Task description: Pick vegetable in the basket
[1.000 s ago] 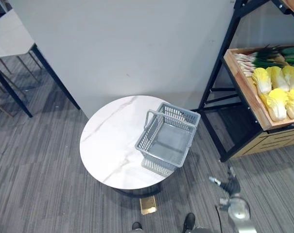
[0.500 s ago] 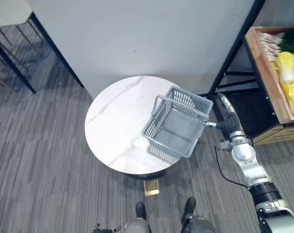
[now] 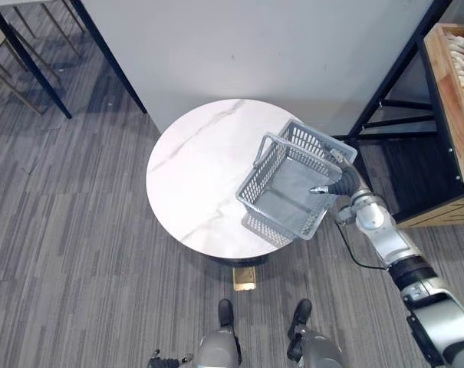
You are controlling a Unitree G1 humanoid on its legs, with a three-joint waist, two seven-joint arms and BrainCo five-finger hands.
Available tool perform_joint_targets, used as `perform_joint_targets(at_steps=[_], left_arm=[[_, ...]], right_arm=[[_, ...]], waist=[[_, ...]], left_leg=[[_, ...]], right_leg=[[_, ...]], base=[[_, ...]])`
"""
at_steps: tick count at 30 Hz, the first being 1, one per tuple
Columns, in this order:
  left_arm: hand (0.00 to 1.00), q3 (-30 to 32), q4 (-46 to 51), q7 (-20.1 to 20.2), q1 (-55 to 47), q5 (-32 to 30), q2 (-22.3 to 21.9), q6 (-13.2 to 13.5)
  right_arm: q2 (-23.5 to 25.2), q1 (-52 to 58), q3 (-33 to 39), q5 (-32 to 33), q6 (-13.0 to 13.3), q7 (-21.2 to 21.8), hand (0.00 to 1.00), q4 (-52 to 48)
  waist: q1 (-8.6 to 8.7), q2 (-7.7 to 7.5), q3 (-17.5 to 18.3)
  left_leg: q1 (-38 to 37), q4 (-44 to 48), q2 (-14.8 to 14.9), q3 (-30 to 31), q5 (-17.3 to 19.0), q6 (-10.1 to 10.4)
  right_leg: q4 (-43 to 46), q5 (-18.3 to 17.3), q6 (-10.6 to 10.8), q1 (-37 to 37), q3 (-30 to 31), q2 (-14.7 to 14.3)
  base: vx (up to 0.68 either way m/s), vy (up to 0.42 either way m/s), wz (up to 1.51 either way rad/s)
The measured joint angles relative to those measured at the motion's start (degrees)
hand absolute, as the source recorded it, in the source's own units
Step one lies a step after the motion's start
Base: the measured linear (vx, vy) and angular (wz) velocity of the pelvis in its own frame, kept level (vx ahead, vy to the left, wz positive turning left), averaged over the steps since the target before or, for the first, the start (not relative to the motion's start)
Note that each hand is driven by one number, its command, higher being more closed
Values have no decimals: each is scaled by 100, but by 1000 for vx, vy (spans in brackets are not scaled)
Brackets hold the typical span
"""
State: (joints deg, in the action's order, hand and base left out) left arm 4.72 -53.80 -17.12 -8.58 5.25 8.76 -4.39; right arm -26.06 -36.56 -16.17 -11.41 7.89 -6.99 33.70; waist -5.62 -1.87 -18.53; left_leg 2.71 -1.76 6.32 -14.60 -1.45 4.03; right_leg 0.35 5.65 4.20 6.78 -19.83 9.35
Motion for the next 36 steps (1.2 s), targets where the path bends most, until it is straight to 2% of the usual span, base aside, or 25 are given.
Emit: perform_joint_targets(at_steps=[5,9,13,15,18,25,28,34,36], left_arm=[[0,-71,139,4,5,-168,-46,0],[0,-99,146,-6,45,-167,-45,-24],[0,-98,185,-15,120,-168,-32,-87],[0,-99,186,-15,148,-168,-32,-93],[0,-100,188,-15,152,-168,-31,-116],[0,-107,249,-40,177,-168,-24,-112],[0,-109,239,-41,175,-167,-17,-111],[0,-110,270,-41,178,-169,48,-72],[0,-127,268,-39,178,-170,52,-65]], right_arm=[[-27,-421,-75,-144,-12,20,0,409],[-245,-702,-237,-169,-17,7,0,561],[-248,-1088,-287,-178,-19,-3,0,583],[-248,-1242,-356,-185,-27,-31,0,678],[-325,-1337,-461,-219,-78,-32,0,774],[-346,-1743,-511,-242,-247,-16,0,1042],[-396,-1795,-513,-573,-242,-7,0,1212],[-609,-1837,-517,-722,-224,6,0,1509],[-700,-1845,-517,-886,-147,8,0,1670]], waist=[[-19,39,-234],[-110,63,-347],[-114,82,-560],[-171,80,-627],[-256,86,-640],[-275,90,-804],[-317,84,-820],[-390,76,-884],[-403,74,-885]], left_leg=[[136,108,16,110,-3,-5],[223,224,52,168,15,-14],[381,377,81,270,34,-15],[426,416,97,285,35,-14],[448,439,101,299,36,-13],[640,639,112,392,85,-41],[665,669,121,409,88,-39],[715,741,136,422,113,-27],[722,747,135,423,117,-25]], right_leg=[[6,4,-3,28,-78,2],[33,4,-3,40,-106,-13],[75,3,-5,87,-160,-13],[86,3,-5,110,-165,-23],[89,2,-6,112,-173,-25],[173,-11,-24,196,-198,-6],[174,-11,-24,197,-202,-13],[176,-11,-24,211,-203,-21],[176,-11,-24,213,-203,-19]], base=[[-11,-9,9],[7,-9,6],[-31,-4,9],[-13,-2,4],[0,2,2],[-6,10,5],[0,0,0],[0,0,0],[0,0,0]])
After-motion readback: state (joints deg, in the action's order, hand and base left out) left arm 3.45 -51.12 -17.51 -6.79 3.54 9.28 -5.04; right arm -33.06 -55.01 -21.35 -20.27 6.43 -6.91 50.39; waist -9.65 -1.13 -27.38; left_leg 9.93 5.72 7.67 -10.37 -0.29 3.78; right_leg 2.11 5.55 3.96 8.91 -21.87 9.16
